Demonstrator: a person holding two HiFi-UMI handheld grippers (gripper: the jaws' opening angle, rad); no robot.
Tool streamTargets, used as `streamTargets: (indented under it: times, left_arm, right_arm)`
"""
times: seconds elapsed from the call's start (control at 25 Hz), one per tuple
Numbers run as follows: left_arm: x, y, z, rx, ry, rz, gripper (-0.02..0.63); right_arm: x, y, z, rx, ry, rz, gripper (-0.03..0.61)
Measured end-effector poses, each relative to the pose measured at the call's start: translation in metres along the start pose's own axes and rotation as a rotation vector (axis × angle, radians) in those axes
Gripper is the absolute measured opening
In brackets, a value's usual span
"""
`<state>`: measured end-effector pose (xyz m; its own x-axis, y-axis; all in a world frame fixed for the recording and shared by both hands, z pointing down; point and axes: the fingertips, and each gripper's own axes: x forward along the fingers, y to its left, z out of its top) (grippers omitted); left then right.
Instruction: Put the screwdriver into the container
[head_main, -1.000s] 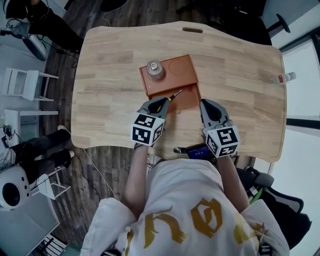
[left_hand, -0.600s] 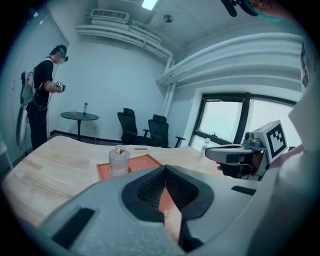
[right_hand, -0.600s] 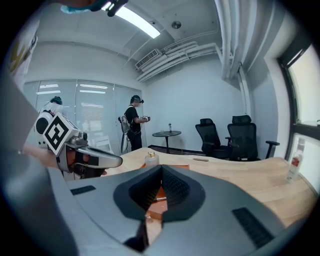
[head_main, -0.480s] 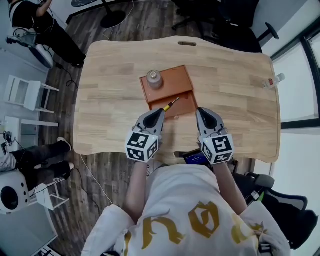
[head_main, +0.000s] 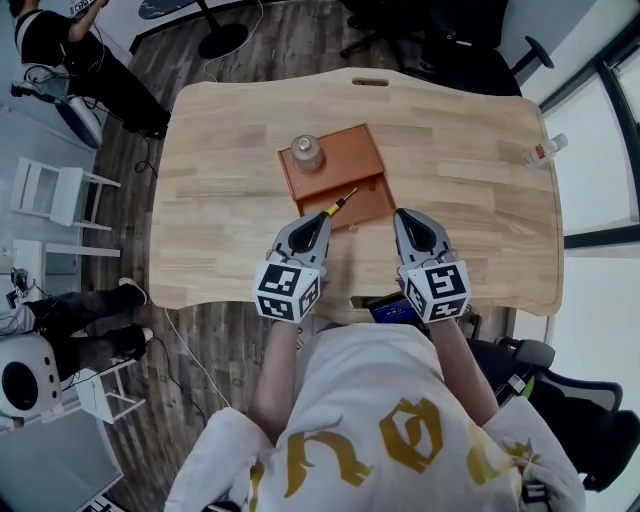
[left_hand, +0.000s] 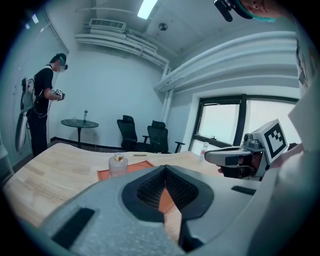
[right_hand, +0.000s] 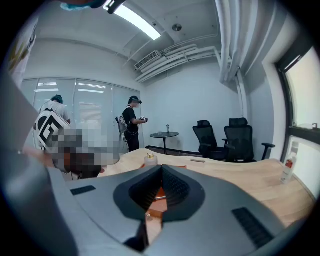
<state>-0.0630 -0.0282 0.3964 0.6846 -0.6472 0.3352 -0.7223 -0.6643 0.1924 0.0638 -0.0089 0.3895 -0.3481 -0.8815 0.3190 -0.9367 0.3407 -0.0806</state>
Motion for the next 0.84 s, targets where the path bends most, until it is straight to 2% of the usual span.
streamTargets:
  times: [0.4, 0.84]
  left_arm:
    - [0.008, 0.006, 0.002, -0.086, -0.034, -0.026, 0.011]
    - [0.029, 0.016, -0.011, -0.062, 0.044, -0.03, 0.011]
  right_arm:
    - [0.002, -0.012, -0.004, 0.033, 0.001, -0.009, 0.011]
    - [0.014, -0.024, -0.009, 0.043, 0.012, -0.004, 0.011]
